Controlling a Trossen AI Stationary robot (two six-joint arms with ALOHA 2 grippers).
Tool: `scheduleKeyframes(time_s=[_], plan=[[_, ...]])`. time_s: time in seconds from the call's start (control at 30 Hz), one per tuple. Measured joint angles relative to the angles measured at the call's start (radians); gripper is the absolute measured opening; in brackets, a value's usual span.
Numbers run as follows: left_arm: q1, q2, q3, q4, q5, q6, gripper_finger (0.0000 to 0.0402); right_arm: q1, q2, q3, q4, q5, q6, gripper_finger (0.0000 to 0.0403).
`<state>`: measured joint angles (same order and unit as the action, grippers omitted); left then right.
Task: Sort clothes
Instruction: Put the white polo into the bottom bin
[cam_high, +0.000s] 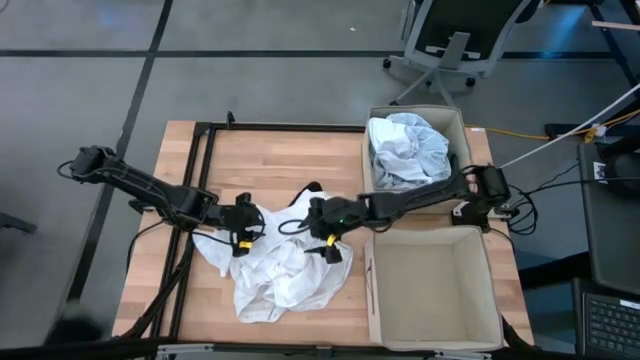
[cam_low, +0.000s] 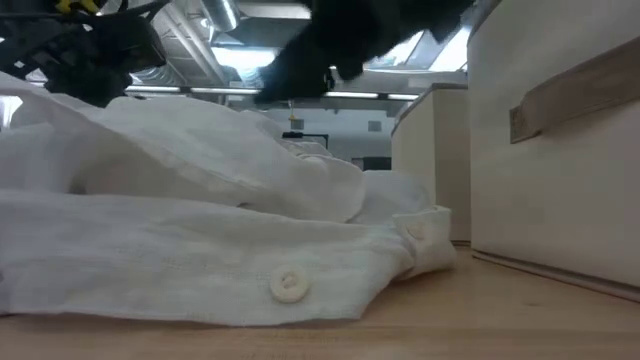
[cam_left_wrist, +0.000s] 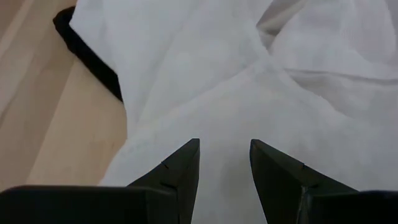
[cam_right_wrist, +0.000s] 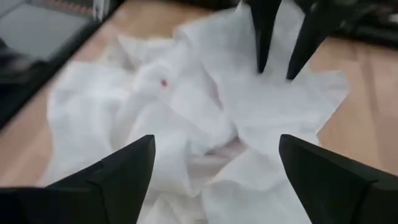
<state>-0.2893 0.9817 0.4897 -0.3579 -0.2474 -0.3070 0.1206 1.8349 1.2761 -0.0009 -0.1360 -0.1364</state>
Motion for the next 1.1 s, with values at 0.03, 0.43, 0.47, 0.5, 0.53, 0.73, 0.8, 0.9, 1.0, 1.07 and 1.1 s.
scheduleKeyframes(time_s=[0.03, 0.43, 0.47, 0.5, 0.53, 0.73, 0.8, 0.9, 1.0, 1.07, 1.1], plan=[[0.001, 0.0, -0.003, 0.012, 0.0, 0.0, 0.0131, 0.002, 0.018, -0.001, 0.0, 0.006, -0.004, 0.0341], [0.002, 0.0, -0.046, 0.062, -0.038, -0.015, 0.0131, 0.004, 0.171, 0.001, 0.006, 0.101, -0.072, 0.0301], [0.002, 0.0, -0.047, 0.063, -0.039, -0.023, 0.0131, 0.004, 0.185, 0.001, 0.007, 0.102, -0.073, 0.0294], [0.002, 0.0, -0.047, 0.063, -0.043, -0.026, 0.0131, 0.004, 0.197, 0.001, 0.004, 0.105, -0.073, 0.0286], [0.002, 0.0, -0.047, 0.064, -0.046, -0.027, 0.0131, 0.004, 0.209, 0.001, 0.004, 0.112, -0.074, 0.0275], [0.002, 0.0, -0.047, 0.064, -0.054, -0.024, 0.0131, 0.004, 0.243, 0.003, 0.008, 0.199, -0.065, 0.0151], [0.002, 0.0, -0.047, 0.063, -0.056, -0.019, 0.0131, 0.004, 0.243, 0.003, 0.008, 0.232, -0.055, 0.0091], [0.002, 0.0, -0.047, 0.063, -0.056, -0.017, 0.0131, 0.004, 0.22, 0.001, -0.013, 0.281, -0.059, 0.0021], [0.002, 0.001, -0.047, 0.063, -0.056, -0.011, 0.0131, 0.004, 0.185, -0.001, -0.018, 0.327, -0.057, 0.0033], [0.002, 0.001, -0.047, 0.062, -0.056, -0.011, 0.0131, 0.004, 0.146, -0.002, -0.017, 0.352, -0.054, 0.0044], [0.002, 0.001, -0.047, 0.063, -0.056, -0.012, 0.0131, 0.004, 0.128, -0.002, -0.014, 0.365, -0.055, 0.0044]])
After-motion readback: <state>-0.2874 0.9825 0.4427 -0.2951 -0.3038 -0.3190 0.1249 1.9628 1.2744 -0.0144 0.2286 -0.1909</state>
